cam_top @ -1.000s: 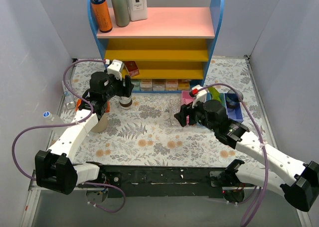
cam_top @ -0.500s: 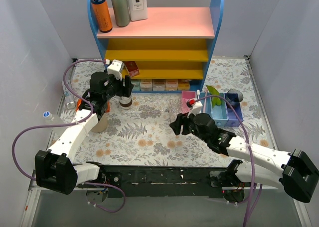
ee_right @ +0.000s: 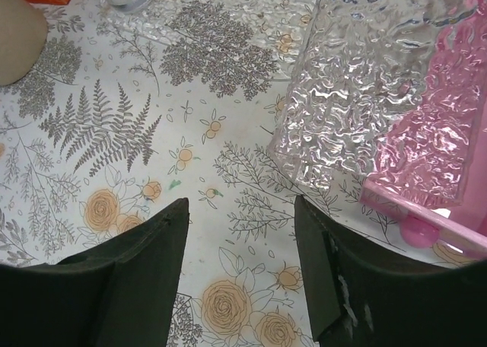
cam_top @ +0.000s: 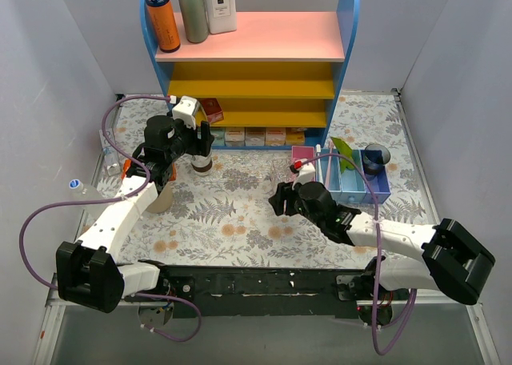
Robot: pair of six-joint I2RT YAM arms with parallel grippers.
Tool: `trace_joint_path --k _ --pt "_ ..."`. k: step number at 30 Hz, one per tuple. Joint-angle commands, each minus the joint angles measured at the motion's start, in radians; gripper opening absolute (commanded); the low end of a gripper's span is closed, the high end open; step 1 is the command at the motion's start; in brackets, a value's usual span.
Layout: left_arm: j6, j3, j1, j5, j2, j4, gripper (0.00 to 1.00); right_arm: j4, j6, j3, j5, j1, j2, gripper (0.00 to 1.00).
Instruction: Prepare toiletry sets of a toothbrush and toothpaste on the tray
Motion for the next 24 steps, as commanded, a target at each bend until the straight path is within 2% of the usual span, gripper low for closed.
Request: trace_joint_path --k 1,6,24 --pt "0.019 -0.005 -0.005 -0.012 -0.023 -0.004 0.66 0.09 -0.018 0.027 0.033 0.005 0.019 0.64" --pt "0.019 -0.003 -0.005 -0.015 -0.016 -0.007 0.66 0.193 -0.018 -0.022 0.083 0.005 0.039 0.64" --pt "0.028 -0.003 -0.006 -0.029 -0.008 -0.012 0.65 0.277 -0.046 0.016 0.145 0.006 0.163 0.65"
